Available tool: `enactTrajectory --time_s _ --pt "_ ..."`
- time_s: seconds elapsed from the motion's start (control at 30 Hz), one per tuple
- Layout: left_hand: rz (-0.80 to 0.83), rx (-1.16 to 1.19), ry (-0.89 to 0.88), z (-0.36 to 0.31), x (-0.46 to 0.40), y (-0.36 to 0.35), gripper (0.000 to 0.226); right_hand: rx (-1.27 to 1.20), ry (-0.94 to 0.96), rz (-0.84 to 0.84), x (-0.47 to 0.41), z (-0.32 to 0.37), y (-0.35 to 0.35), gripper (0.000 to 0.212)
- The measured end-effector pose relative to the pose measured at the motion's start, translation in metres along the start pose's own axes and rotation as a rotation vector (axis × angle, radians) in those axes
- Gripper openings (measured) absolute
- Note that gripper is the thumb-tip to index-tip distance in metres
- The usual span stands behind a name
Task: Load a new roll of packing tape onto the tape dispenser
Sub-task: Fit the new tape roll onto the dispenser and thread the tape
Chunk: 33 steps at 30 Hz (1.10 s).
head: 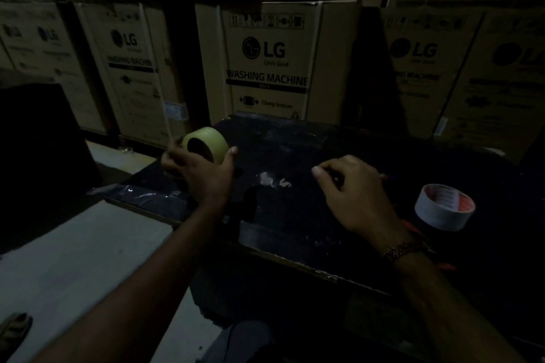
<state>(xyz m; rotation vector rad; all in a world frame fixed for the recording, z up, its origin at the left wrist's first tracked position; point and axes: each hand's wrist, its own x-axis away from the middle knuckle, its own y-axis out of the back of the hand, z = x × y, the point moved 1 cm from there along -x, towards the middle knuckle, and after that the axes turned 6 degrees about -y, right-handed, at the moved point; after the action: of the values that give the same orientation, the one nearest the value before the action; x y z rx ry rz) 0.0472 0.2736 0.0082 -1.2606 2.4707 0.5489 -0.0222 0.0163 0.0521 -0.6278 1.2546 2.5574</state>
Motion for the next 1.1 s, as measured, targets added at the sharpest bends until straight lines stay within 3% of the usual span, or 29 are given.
enactTrajectory --time_s 0.07,0.17,0.3,0.4,0.47,0.63,0.77,0.83,0.97,1.1 --pt "0.038 -0.001 0.145 0.003 -0.002 0.0 0.115 -0.012 0.022 -0.002 0.002 0.002 -0.003 0.034" --pt "0.134 -0.039 0.211 0.011 -0.007 -0.005 0.096 -0.029 0.046 -0.026 0.008 0.001 -0.005 0.029" --pt "0.274 -0.166 0.176 0.03 -0.02 -0.02 0.058 -0.035 0.059 -0.069 0.016 -0.003 -0.004 0.024" --pt "0.259 -0.189 0.129 0.021 -0.014 -0.015 0.025 -0.051 0.057 -0.072 0.018 -0.007 -0.005 0.021" --pt "0.248 -0.155 0.069 0.017 -0.008 -0.013 0.017 -0.065 0.064 -0.078 0.02 -0.007 -0.005 0.021" --pt "0.349 0.13 0.001 -0.001 0.008 -0.009 0.035 -0.111 0.078 -0.107 0.022 -0.001 -0.003 0.019" --pt "0.612 0.531 0.341 -0.049 0.037 0.007 0.022 -0.194 0.066 -0.121 0.02 0.004 0.002 0.018" --pt "0.743 0.668 0.53 -0.066 0.049 0.015 0.041 -0.25 0.04 -0.09 0.019 0.004 0.005 0.024" --pt "0.94 0.78 0.694 -0.087 0.066 0.024 0.05 -0.35 -0.007 0.053 0.019 -0.001 0.014 0.042" --pt "1.016 0.824 0.772 -0.093 0.076 0.022 0.07 -0.459 -0.035 0.198 0.025 -0.002 0.028 0.043"
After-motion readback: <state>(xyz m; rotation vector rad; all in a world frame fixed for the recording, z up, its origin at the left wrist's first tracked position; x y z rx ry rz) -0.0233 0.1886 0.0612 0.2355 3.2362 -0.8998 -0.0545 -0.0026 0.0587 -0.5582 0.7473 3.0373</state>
